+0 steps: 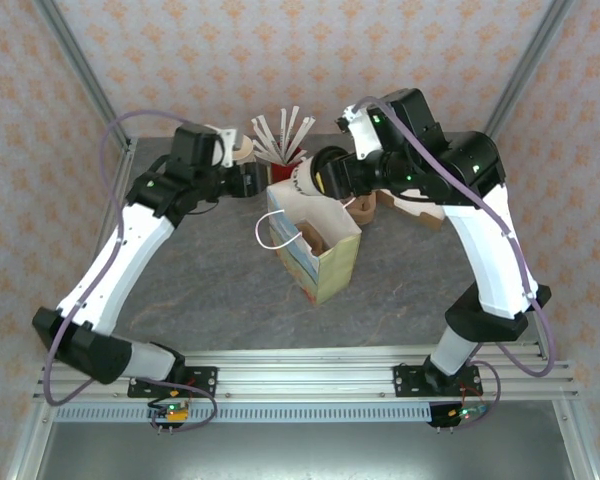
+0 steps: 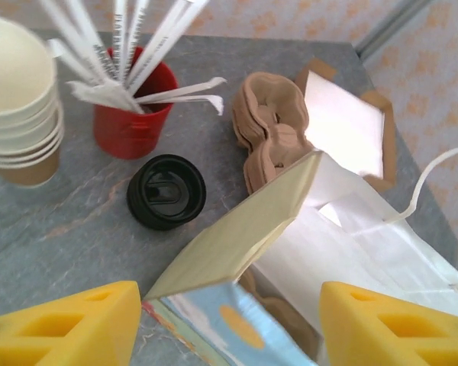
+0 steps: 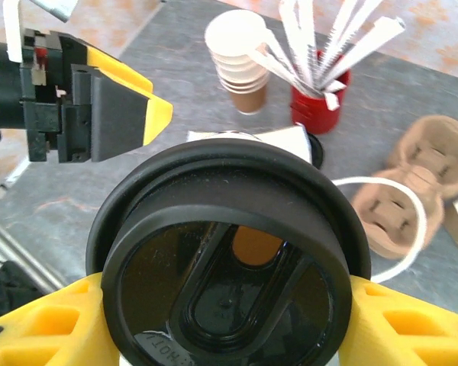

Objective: Pack the takeout coffee

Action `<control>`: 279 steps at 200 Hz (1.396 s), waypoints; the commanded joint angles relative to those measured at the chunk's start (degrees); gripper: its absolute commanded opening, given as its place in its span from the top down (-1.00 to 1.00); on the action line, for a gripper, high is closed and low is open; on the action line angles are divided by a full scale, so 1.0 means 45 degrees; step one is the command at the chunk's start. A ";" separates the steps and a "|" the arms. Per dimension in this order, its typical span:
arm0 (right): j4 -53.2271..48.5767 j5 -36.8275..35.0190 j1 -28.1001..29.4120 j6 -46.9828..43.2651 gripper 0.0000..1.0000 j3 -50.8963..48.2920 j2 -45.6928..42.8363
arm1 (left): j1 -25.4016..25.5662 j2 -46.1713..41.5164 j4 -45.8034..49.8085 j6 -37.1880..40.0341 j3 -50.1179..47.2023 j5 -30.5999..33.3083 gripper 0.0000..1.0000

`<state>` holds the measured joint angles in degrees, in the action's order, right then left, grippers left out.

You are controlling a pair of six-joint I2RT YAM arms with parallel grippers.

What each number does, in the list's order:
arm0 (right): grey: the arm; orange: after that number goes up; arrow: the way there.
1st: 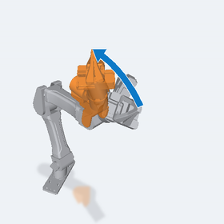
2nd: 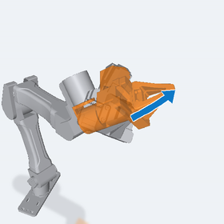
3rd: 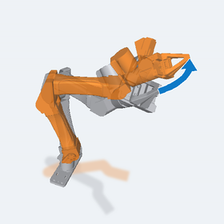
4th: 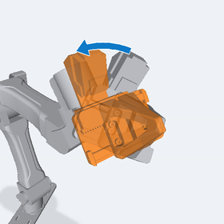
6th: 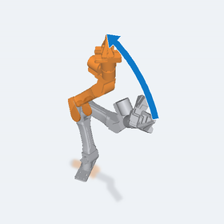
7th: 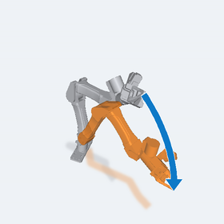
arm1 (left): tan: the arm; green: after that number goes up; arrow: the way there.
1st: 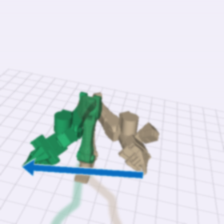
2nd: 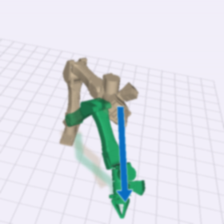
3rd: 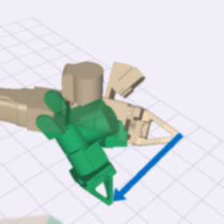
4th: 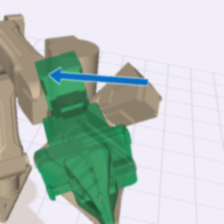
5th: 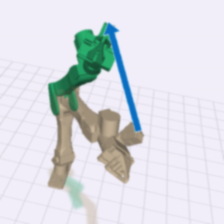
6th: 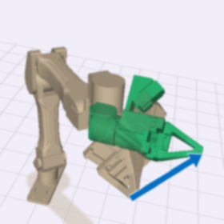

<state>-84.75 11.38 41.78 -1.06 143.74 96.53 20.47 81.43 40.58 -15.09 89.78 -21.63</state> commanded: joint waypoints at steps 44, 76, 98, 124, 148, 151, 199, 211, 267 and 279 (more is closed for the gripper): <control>-0.0952 -0.0460 0.0012 0.0508 -0.06 -0.1253 0.0023 | 0.0644 0.2631 0.2203 0.3641 0.3153 0.0067 -0.30; -0.1238 -0.0600 0.0096 0.0444 -0.05 -0.1418 0.0382 | 0.0660 0.3243 0.2822 0.4222 0.3611 -0.0845 -0.28; -0.1603 -0.0721 0.0294 0.0326 -0.05 -0.1355 0.0781 | 0.0659 0.3540 0.3066 0.4526 0.3732 -0.1081 -0.23; -0.1931 -0.0881 0.0595 0.0168 -0.03 -0.1488 0.1091 | 0.0664 0.3699 0.3094 0.4771 0.3731 -0.1218 -0.11; -0.2248 -0.1281 0.0789 0.0039 -0.02 -0.1640 0.1353 | 0.0666 0.3781 0.2972 0.4931 0.3663 -0.1308 0.03; -0.2274 -0.1342 0.0803 0.0033 -0.02 -0.1680 0.1397 | 0.0664 0.3802 0.2965 0.4967 0.3643 -0.1310 0.04; -0.2536 -0.1709 0.0833 -0.0148 -0.02 -0.2445 0.1731 | 0.0656 0.3871 0.2760 0.5194 0.3409 -0.1879 0.27; -0.2544 -0.1714 0.0833 -0.0184 -0.02 -0.2539 0.1891 | 0.0664 0.3821 0.2605 0.5180 0.3265 -0.2036 0.31; -0.2556 -0.1573 0.0998 -0.0327 -0.02 -0.2623 0.2337 | 0.0700 0.3694 0.2547 0.4841 0.2930 -0.2214 0.61; -0.2572 -0.1514 0.1090 -0.0355 -0.01 -0.2639 0.2380 | 0.0734 0.3603 0.2390 0.4801 0.2787 -0.2303 0.63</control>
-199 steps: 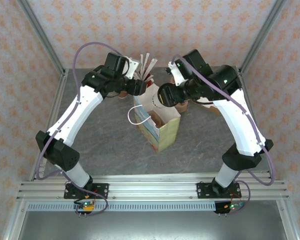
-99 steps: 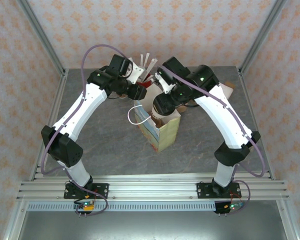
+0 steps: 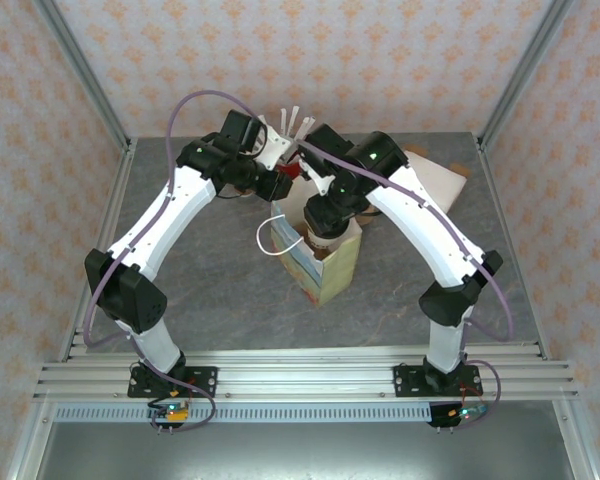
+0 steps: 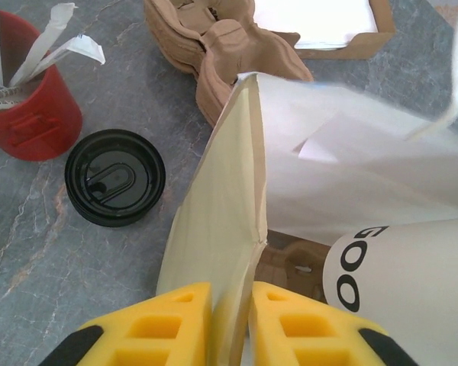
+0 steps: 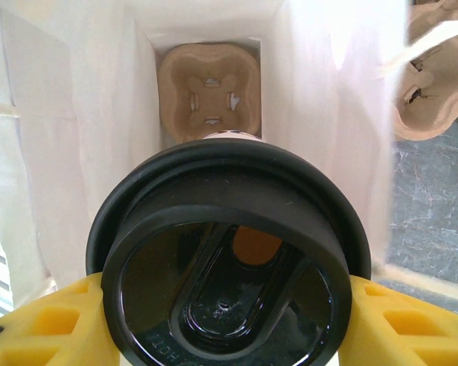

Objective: Pack the takeout coffee

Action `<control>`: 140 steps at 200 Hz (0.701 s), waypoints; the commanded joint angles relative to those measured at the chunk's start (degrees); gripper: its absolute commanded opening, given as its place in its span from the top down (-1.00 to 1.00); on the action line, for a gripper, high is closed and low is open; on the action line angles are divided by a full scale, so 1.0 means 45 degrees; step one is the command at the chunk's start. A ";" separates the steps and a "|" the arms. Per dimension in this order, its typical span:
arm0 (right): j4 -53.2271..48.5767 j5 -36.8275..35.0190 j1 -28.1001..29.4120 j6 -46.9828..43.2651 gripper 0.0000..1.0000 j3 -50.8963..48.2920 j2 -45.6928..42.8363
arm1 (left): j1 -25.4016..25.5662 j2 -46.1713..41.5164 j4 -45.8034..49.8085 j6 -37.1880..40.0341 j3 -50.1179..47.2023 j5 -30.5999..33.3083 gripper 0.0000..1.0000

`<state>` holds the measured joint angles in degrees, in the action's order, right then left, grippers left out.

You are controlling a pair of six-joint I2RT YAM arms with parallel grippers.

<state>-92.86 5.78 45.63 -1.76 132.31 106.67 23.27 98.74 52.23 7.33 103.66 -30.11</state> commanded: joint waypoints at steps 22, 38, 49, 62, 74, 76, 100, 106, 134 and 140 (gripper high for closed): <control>-0.0783 -0.0203 0.0440 -0.0216 -0.01 -0.0144 0.0195 | 0.0151 -0.0308 -0.0247 -0.0223 -0.0367 -0.0438 0.66; -0.0798 -0.0149 0.0486 -0.0234 -0.01 -0.0172 0.0213 | 0.0144 -0.0320 -0.0224 -0.0243 -0.0361 -0.0414 0.68; -0.0810 -0.0142 0.0505 -0.0232 -0.02 -0.0191 0.0218 | 0.0155 -0.0319 -0.0232 -0.0226 -0.0379 -0.0349 0.69; -0.0820 -0.0134 0.0505 -0.0244 -0.02 -0.0295 0.0171 | 0.0144 -0.0308 -0.0230 -0.0218 -0.0379 -0.0268 0.69; -0.0849 -0.0169 0.0525 -0.0238 -0.02 -0.0414 0.0153 | 0.0159 -0.0300 -0.0226 -0.0207 -0.0384 -0.0247 0.70; -0.0849 -0.0166 0.0525 -0.0245 -0.02 -0.0441 0.0145 | 0.0161 -0.0291 -0.0221 -0.0214 -0.0380 -0.0229 0.70; -0.0848 -0.0131 0.0524 -0.0305 -0.02 -0.0827 -0.0004 | 0.0176 -0.0243 -0.0243 -0.0184 -0.0340 -0.0204 0.69; -0.0849 -0.0114 0.0525 -0.0298 -0.02 -0.0900 -0.0013 | 0.0168 -0.0238 -0.0257 -0.0186 -0.0340 -0.0205 0.69; -0.0849 -0.0221 0.0525 -0.0362 -0.03 -0.1228 0.0068 | 0.0173 -0.0281 -0.0269 -0.0066 -0.0335 -0.0205 0.70; -0.0849 -0.0177 0.0525 -0.0385 -0.03 -0.1274 0.0093 | 0.0180 -0.0281 -0.0260 -0.0049 -0.0342 -0.0204 0.70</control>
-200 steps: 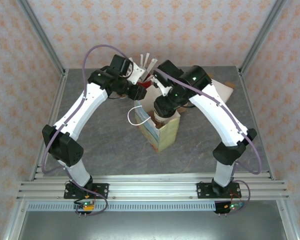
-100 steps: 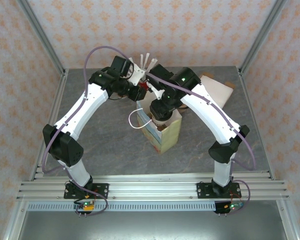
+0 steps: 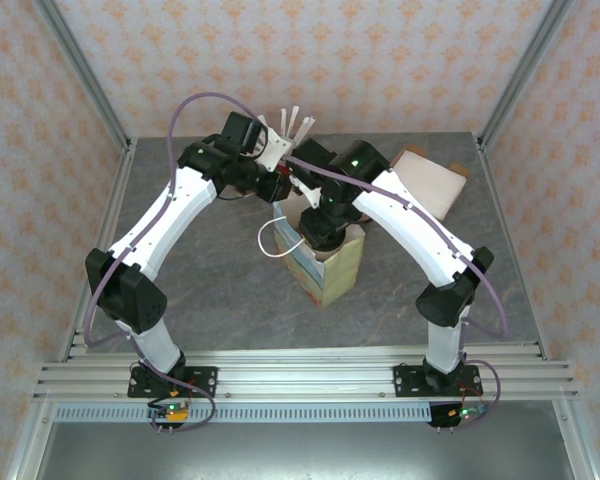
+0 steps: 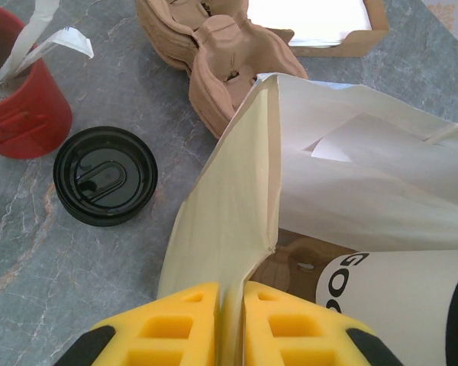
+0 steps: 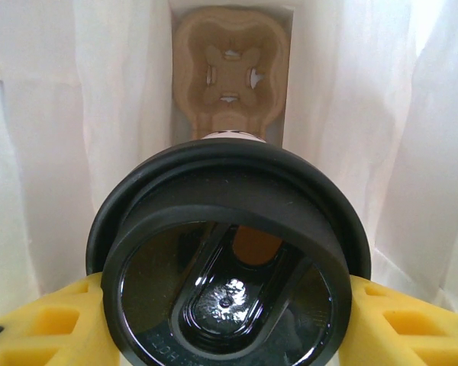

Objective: Pack the takeout coffee

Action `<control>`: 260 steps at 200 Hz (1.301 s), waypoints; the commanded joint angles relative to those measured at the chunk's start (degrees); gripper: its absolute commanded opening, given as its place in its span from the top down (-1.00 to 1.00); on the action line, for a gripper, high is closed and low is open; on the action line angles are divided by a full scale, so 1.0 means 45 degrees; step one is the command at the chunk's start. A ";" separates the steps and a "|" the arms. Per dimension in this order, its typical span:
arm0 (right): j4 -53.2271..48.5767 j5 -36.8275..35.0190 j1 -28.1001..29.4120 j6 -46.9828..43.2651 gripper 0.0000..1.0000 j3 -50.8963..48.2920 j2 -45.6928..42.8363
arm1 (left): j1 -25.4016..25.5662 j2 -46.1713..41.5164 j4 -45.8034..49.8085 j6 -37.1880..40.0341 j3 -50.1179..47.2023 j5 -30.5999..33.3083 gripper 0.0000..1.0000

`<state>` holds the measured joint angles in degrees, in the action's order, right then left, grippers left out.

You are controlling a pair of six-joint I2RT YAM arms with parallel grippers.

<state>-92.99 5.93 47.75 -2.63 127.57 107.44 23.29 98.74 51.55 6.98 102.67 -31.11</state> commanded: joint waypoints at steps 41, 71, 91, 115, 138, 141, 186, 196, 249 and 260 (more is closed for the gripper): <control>-0.0842 -0.0327 0.0034 -0.0119 -0.03 -0.0453 -0.0037 | 0.0175 -0.0340 -0.0079 0.0086 -0.0103 0.0059 0.71; -0.0820 -0.0289 0.0034 -0.0050 -0.03 -0.0672 0.0055 | 0.0176 -0.0428 -0.0143 0.0050 -0.0181 0.0098 0.71; -0.0801 -0.0282 -0.0016 -0.0040 -0.03 -0.0714 0.0165 | 0.0171 -0.0453 -0.0098 0.0040 -0.0190 0.0132 0.71; -0.0781 -0.0266 -0.0072 -0.0008 -0.02 -0.0673 0.0322 | 0.0165 -0.0505 -0.0134 0.0011 -0.0275 0.0168 0.71; -0.0776 -0.0226 -0.0083 0.0007 -0.02 -0.0673 0.0514 | 0.0168 -0.0505 -0.0109 -0.0058 -0.0292 0.0186 0.71; -0.0785 -0.0235 -0.0083 0.0017 -0.01 -0.0658 0.0548 | 0.0161 -0.0512 -0.0108 -0.0081 -0.0281 0.0192 0.71; -0.0781 -0.0265 -0.0103 0.0171 0.01 -0.0368 0.0536 | 0.0162 -0.0489 0.0057 -0.0316 -0.0165 0.0156 0.69; -0.0784 -0.0270 -0.0120 0.0194 0.01 -0.0296 0.0555 | 0.0156 -0.0492 0.0053 -0.0401 -0.0154 0.0173 0.68; -0.0625 -0.0214 -0.0205 0.0215 0.02 -0.0877 0.0458 | 0.0116 -0.0468 0.0126 -0.0628 0.0033 0.0449 0.51; -0.0592 -0.0191 -0.0238 0.0233 0.02 -0.0984 0.0496 | 0.0091 -0.0471 0.0102 -0.0728 0.0024 0.0469 0.48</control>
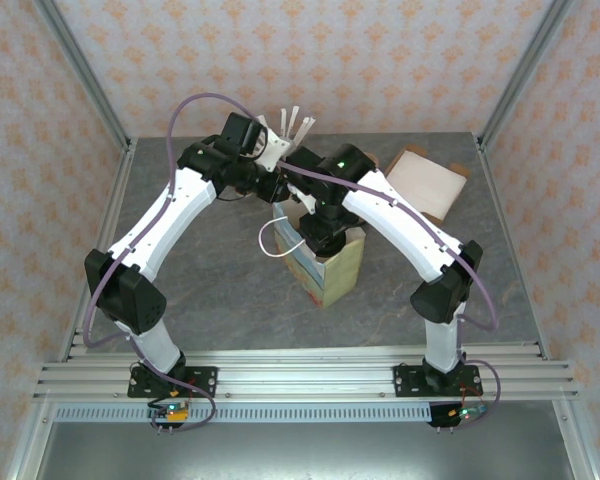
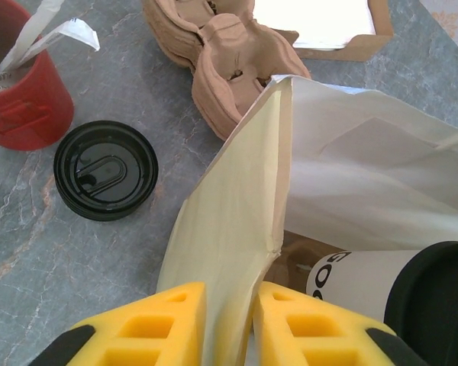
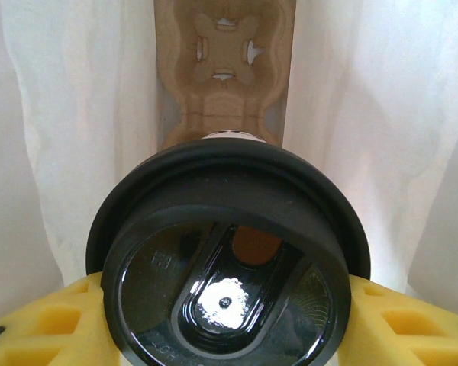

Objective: Pack the takeout coffee

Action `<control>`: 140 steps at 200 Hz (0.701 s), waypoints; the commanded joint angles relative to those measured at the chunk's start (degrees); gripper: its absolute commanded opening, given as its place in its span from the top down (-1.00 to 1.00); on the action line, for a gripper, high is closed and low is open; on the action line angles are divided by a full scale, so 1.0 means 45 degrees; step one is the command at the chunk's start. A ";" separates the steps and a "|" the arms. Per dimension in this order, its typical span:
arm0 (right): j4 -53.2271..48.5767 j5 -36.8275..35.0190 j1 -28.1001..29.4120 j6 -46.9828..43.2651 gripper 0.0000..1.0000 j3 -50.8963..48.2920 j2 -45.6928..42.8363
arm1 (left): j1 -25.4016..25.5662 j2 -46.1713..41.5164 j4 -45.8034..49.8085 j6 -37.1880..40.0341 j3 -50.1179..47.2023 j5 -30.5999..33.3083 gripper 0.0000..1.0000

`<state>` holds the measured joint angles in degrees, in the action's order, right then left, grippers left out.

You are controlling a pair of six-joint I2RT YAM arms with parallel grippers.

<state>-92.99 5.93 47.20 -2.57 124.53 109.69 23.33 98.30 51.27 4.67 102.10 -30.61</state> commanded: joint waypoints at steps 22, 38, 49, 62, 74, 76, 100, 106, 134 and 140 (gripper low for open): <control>-0.0452 -0.0149 -0.0137 0.0238 0.02 -0.0525 -0.0035 | -0.0015 -0.0358 0.0170 -0.0380 0.0171 0.0376 0.46; -0.0287 -0.0086 -0.0157 0.0251 0.02 -0.0756 -0.0060 | -0.0103 -0.0390 0.0120 -0.0504 0.0160 0.0358 0.45; -0.0159 -0.0020 -0.0175 0.0276 0.02 -0.0909 -0.0090 | -0.0143 -0.0382 0.0128 -0.0551 0.0159 0.0309 0.44; -0.0073 0.0049 -0.0176 0.0329 0.03 -0.1054 -0.0111 | -0.0181 -0.0394 0.0105 -0.0596 0.0129 0.0267 0.44; 0.0120 0.0128 -0.0176 0.0390 0.03 -0.1265 -0.0159 | -0.0210 -0.0399 0.0097 -0.0634 0.0111 0.0279 0.44; 0.0148 0.0142 -0.0176 0.0389 0.03 -0.1296 -0.0167 | -0.0206 -0.0390 0.0089 -0.0629 0.0105 0.0264 0.44; 0.0451 0.0313 -0.0176 0.0452 0.05 -0.1461 -0.0206 | -0.0246 -0.0449 0.0019 -0.0645 0.0010 0.0241 0.44; 0.0498 0.0367 -0.0177 0.0450 0.05 -0.1462 -0.0215 | -0.0244 -0.0462 0.0004 -0.0657 -0.0024 0.0240 0.44; 0.0695 0.0445 -0.0176 0.0485 0.06 -0.1536 -0.0152 | -0.0287 -0.0502 -0.0040 -0.0724 -0.0115 0.0201 0.44; 0.0750 0.0439 -0.0176 0.0506 0.06 -0.1587 -0.0167 | -0.0283 -0.0497 -0.0030 -0.0713 -0.0140 0.0191 0.44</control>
<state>-90.52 7.77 46.68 -1.28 118.04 109.69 22.61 98.30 51.24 2.39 102.04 -29.78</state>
